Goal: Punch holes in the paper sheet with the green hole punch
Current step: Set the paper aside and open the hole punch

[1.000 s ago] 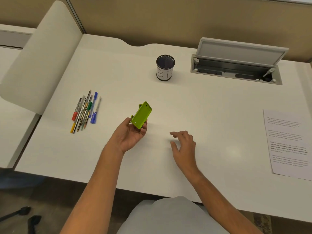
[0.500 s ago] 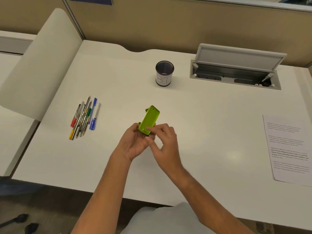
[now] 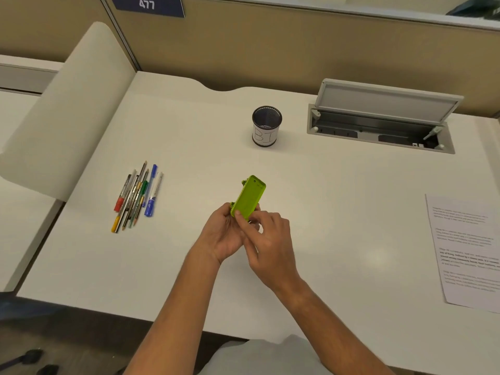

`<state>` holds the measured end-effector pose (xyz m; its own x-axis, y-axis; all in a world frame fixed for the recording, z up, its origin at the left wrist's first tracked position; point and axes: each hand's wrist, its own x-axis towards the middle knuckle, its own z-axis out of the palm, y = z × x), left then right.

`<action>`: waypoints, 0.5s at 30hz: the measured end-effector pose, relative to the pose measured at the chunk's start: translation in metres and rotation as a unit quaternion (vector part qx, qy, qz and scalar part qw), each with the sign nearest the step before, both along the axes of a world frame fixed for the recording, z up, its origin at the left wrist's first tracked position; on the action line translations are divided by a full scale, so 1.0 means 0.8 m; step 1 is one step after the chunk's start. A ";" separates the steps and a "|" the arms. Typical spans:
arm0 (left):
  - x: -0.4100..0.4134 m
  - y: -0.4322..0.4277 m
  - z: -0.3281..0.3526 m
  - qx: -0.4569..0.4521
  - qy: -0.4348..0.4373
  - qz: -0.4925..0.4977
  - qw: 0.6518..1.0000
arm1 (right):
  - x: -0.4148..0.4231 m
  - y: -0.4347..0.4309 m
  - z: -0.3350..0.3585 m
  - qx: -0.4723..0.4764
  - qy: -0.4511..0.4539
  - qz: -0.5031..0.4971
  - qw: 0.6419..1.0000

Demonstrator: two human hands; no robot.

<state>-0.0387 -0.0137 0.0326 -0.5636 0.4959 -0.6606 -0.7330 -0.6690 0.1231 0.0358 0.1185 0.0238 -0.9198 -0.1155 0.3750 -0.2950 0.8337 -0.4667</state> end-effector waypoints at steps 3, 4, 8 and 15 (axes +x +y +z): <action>-0.002 0.003 -0.004 -0.004 0.009 -0.007 1.000 | 0.002 0.005 -0.004 0.021 0.000 0.004 1.000; -0.003 0.003 -0.003 -0.010 0.017 -0.012 1.000 | 0.002 0.006 -0.005 0.028 -0.001 0.004 1.000; -0.006 0.004 -0.005 0.001 0.005 -0.002 1.000 | 0.004 0.014 -0.012 0.038 -0.015 0.000 0.999; -0.014 0.006 -0.009 -0.002 -0.017 0.010 1.000 | -0.004 0.013 -0.013 -0.154 -0.069 -0.052 0.984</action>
